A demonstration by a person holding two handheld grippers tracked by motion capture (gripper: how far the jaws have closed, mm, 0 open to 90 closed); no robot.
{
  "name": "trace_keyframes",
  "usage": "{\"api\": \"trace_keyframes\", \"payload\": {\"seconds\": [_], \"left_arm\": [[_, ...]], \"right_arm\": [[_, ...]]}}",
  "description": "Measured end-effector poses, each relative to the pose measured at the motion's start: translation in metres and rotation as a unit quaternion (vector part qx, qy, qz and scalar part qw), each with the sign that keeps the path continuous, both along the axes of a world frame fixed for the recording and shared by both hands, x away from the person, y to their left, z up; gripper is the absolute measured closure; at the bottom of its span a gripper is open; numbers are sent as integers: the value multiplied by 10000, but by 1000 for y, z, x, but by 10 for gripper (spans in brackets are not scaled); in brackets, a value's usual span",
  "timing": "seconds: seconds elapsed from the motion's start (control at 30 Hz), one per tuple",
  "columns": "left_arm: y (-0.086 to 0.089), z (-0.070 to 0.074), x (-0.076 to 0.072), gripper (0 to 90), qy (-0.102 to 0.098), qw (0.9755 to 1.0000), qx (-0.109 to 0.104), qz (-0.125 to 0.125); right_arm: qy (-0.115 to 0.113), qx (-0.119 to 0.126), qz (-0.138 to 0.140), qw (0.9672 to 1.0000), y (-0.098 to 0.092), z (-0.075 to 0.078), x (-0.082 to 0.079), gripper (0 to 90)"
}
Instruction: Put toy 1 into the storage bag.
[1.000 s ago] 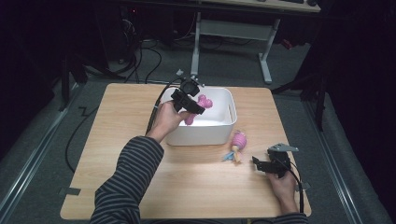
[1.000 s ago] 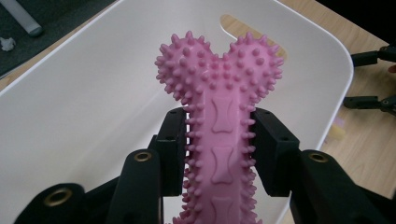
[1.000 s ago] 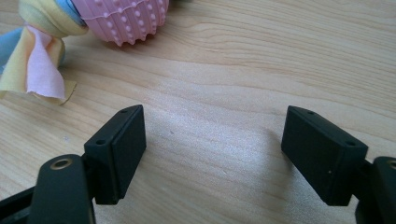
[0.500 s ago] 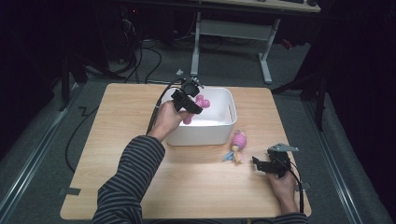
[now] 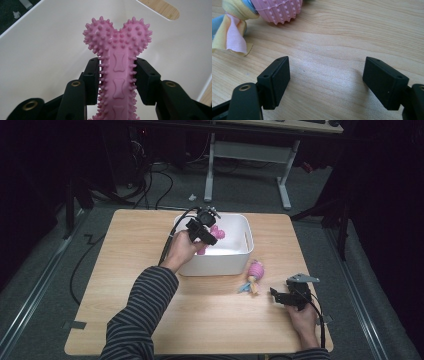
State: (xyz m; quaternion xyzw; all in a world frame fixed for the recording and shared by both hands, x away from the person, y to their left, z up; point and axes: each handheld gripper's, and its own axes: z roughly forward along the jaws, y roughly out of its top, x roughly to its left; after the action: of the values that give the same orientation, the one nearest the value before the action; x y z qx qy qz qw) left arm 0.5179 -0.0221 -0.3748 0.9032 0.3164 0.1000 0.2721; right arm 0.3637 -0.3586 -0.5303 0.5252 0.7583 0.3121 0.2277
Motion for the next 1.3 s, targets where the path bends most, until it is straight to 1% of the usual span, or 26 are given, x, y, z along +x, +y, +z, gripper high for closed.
{"api": "trace_keyframes", "payload": {"seconds": [0.17,0.33,0.5,0.57,0.6,0.63,0.73,0.87,0.9,0.93,0.97,1.0,1.1,1.13,1.23,1.3], "left_arm": [[-1,-3,1,579,41,10000,28,-20],[-3,-6,-2,579,27,10000,43,-50],[-3,-8,-2,578,58,10000,53,-25],[-4,-10,-1,578,74,9999,89,-22],[-6,-12,-1,578,76,9998,158,-11],[-6,-12,-1,578,76,9998,158,-11],[-7,-15,0,576,118,9997,210,-15],[-7,-16,1,575,146,9997,183,-4],[-7,-16,1,574,160,9996,212,-1],[-8,-17,2,572,214,9995,225,20],[-8,-17,2,568,214,9995,225,20],[-9,-17,2,552,257,9994,248,28],[-9,-16,1,489,251,9995,192,19],[-8,-12,-1,466,201,9997,142,23],[-5,-8,-4,407,165,9998,118,47],[0,-4,-8,379,83,9999,16,69]], "right_arm": [[3,4,-6,10000,0,0,0,222],[-1,0,-1,10000,0,0,0,222],[-1,-1,0,10000,0,0,0,222],[0,1,-1,10000,0,0,0,222],[2,4,-7,10000,0,0,0,222],[0,1,-2,10000,0,0,0,222],[-1,0,-1,10000,0,0,0,222],[0,1,-2,10000,0,0,0,222],[0,0,-1,10000,0,0,0,222],[-1,1,-1,10000,0,0,0,222],[-1,1,-1,10000,0,0,0,222],[3,5,-8,10000,0,0,0,222],[4,5,-8,10000,0,0,0,222],[0,4,-1,10000,0,0,0,224],[-5,2,12,10000,0,0,0,228],[-5,4,12,10000,0,0,0,228]]}}
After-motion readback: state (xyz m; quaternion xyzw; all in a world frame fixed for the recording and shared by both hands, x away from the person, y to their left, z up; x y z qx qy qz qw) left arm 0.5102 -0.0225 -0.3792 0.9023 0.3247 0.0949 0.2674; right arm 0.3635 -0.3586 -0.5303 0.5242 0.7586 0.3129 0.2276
